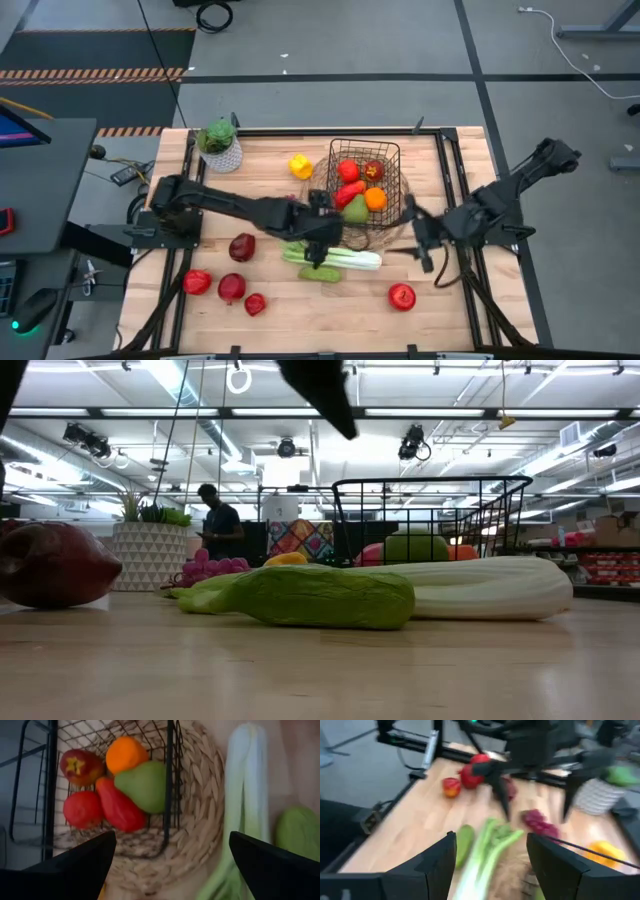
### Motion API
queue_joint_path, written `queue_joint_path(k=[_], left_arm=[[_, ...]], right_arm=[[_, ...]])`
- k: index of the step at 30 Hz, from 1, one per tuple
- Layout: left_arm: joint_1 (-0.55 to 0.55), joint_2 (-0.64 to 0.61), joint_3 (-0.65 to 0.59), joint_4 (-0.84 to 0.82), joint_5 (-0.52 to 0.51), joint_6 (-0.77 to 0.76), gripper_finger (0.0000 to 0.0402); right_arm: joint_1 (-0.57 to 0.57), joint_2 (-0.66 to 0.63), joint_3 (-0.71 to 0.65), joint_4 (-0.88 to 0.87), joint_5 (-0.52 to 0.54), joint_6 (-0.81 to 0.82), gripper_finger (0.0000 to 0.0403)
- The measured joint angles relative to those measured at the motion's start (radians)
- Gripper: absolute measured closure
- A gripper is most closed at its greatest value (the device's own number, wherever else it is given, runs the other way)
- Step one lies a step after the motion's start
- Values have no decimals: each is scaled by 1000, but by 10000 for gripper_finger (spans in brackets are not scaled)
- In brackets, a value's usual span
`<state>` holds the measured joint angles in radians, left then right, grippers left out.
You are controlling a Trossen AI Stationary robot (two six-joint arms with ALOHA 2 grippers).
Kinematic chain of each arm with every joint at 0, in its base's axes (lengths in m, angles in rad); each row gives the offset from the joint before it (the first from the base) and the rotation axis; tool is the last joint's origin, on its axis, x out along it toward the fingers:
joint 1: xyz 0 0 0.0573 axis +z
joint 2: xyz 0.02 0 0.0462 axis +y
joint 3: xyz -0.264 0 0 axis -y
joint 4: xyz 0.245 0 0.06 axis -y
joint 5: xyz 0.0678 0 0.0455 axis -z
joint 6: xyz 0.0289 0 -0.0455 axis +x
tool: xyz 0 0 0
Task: Build produce basket
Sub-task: Put the apple into the wire basket
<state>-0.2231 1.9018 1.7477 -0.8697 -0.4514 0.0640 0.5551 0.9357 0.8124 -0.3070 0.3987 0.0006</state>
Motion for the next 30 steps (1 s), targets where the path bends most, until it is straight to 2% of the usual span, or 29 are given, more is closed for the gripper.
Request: queue_joint_path(k=[5, 11, 18, 24, 30], left_arm=[[-37, -149, -201, 109, -5, -28, 5], [-51, -329, -477, 401, -7, -27, 5], [-51, -475, -729, 683, 4, -34, 5], [-48, -540, -854, 857, 4, -60, 5], [-10, -543, -856, 890, 3, -79, 5]], right_arm=[[45, 95, 0, 44, -20, 125, 156], [76, 172, 1, 21, -27, 330, 156], [105, 277, 88, -191, -100, 637, 157], [159, 390, 187, -369, -201, 775, 178], [155, 511, 294, -608, -384, 864, 213]])
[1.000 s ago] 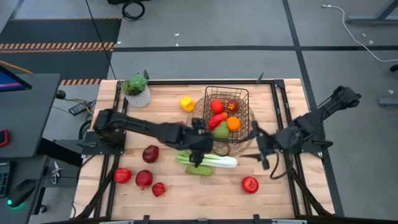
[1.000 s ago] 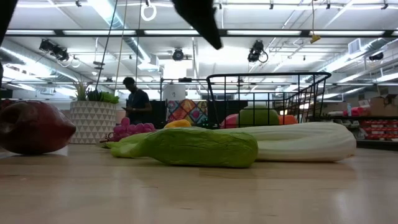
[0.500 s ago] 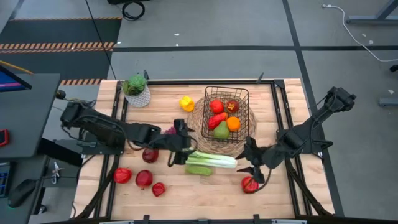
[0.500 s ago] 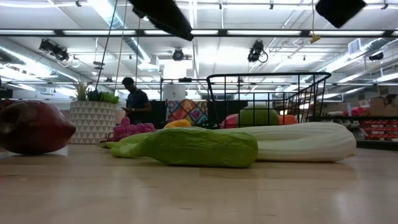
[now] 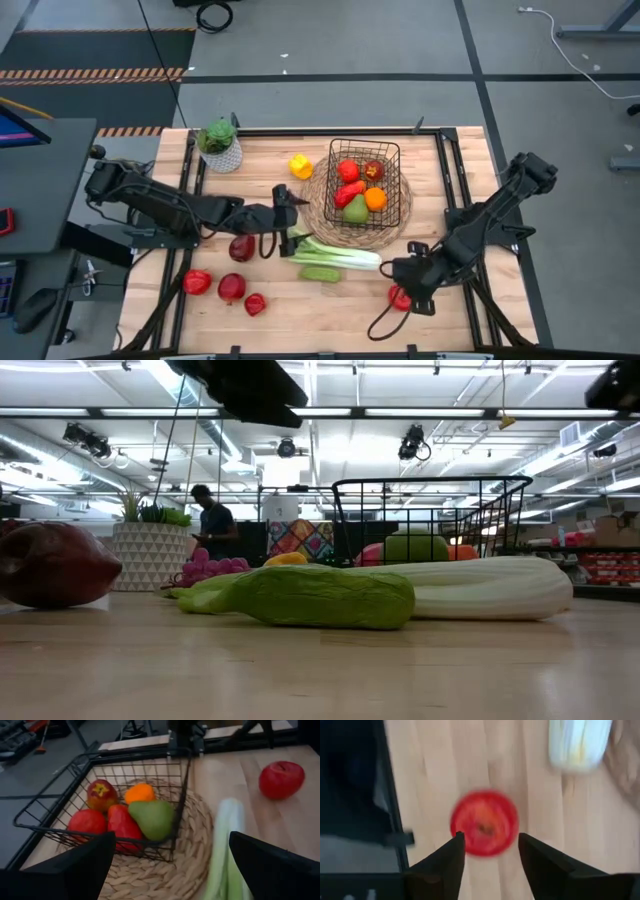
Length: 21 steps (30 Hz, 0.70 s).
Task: Build produce basket
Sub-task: Put the apple into the wire basket
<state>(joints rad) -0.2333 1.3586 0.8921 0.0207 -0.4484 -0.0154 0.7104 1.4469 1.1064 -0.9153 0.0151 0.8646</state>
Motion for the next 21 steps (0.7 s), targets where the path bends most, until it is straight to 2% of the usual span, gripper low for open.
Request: queue_joint_path(k=[3, 5, 11, 15, 21], left_arm=[[26, 0, 1, 10, 0, -7, 5], [42, 0, 1, 42, 0, -50, 5], [106, -1, 2, 151, 0, -57, 5], [108, -7, 3, 100, 0, -116, 5], [82, -6, 3, 50, 158, -49, 5]], right_arm=[[-13, 80, 78, -107, -97, -1, 233], [-14, 125, 138, -180, -126, -22, 246], [-14, 206, 256, -239, -124, -69, 260], [-14, 248, 268, -249, -127, -87, 261], [-7, 319, 268, -271, -158, -164, 261]])
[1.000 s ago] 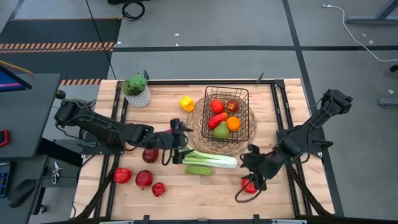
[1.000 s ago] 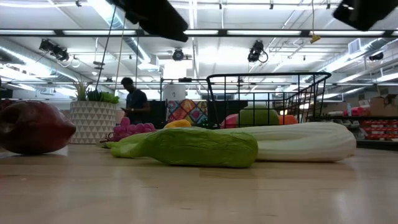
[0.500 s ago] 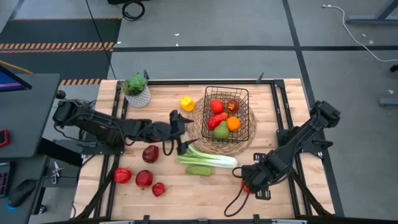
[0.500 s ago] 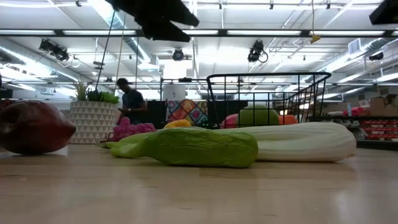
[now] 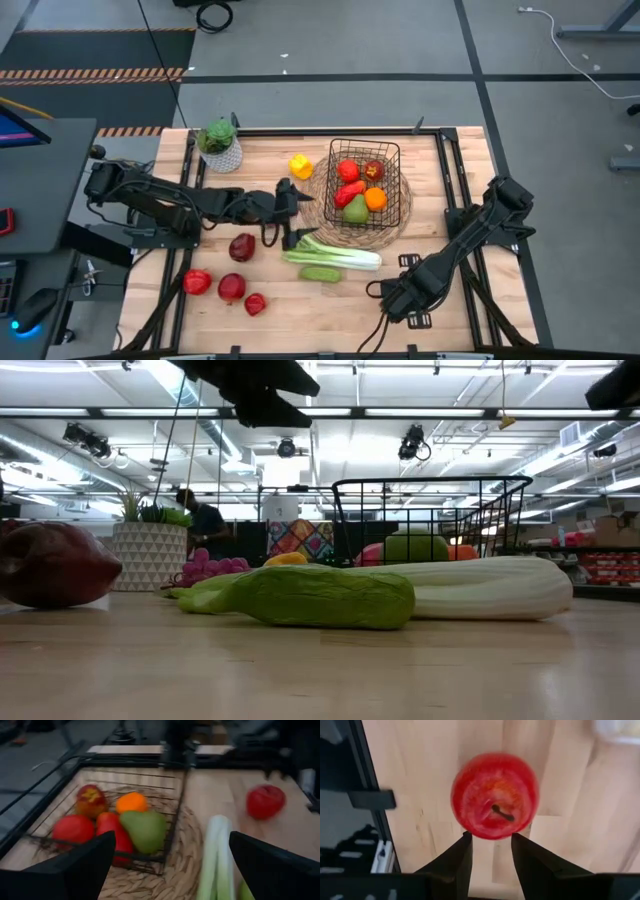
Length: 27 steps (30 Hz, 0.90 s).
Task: Build produce basket
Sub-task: Put the apple into the wire basket
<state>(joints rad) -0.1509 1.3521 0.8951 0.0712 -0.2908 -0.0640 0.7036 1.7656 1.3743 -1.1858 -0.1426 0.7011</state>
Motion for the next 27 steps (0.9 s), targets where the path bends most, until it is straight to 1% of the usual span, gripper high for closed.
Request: queue_joint_path(k=[3, 6, 10, 15, 17, 20, 23, 27], left_arm=[[-10, 0, 0, 1, 24, 40, 5], [-11, 0, 0, 8, 26, 53, 5], [-2, 0, 0, 11, 25, 54, 5], [-2, 0, 0, 13, 25, 59, 5], [-3, 0, 0, 12, 26, 61, 5], [-3, 0, 0, 6, 25, 61, 5], [-3, 0, 0, 3, 25, 60, 5], [-3, 0, 0, -14, 26, 57, 5]], right_arm=[[1, 16, 0, -11, -15, -20, 261], [1, 19, -2, -24, 13, -45, 261], [-1, 16, -3, -35, 21, -85, 261], [-8, 17, -3, -24, 83, -165, 261], [-8, 17, -3, -15, 104, -220, 261], [5, 17, -3, -16, 117, -354, 264], [23, 17, -3, -16, 117, -508, 272], [48, 17, -3, -15, 117, -645, 288]])
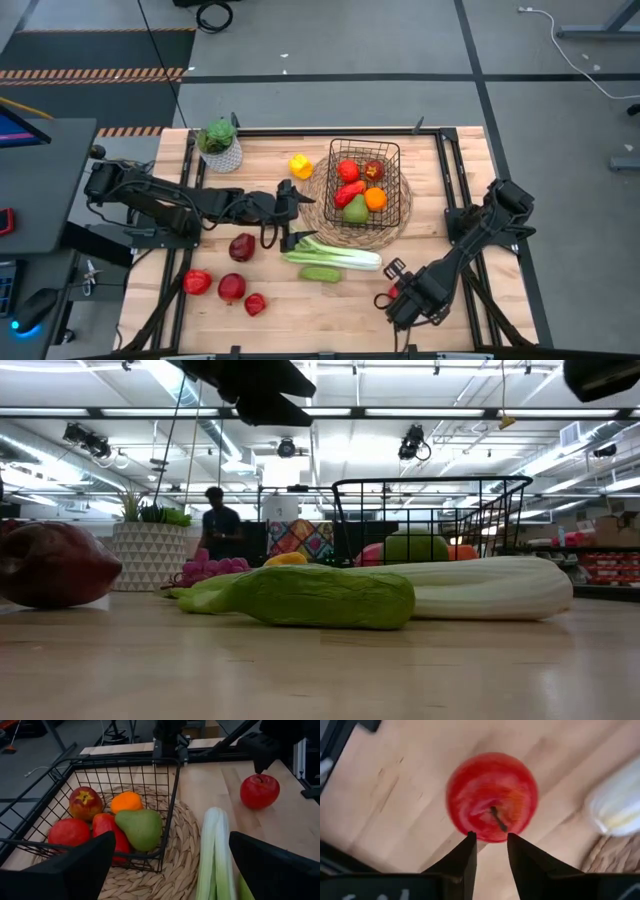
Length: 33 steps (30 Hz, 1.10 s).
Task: Build produce basket
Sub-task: Put the apple into the wire basket
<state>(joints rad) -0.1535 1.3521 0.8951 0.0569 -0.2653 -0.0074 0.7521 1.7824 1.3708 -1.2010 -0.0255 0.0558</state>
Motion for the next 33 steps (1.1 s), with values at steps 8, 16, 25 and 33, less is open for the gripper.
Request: queue_joint_path(k=[8, 16, 25, 33], left_arm=[[0, 0, 0, -3, 0, -4, 5], [0, 0, 0, -3, 0, -7, 5], [0, 3, 0, -2, 0, -8, 5], [0, 3, 0, -2, -1, -8, 5]], right_arm=[[13, 0, 0, 1, 72, -137, 312], [14, 0, 0, 3, 104, -201, 317], [13, 0, -38, 24, 105, -242, 317], [13, 0, -41, 67, 107, -243, 317]])
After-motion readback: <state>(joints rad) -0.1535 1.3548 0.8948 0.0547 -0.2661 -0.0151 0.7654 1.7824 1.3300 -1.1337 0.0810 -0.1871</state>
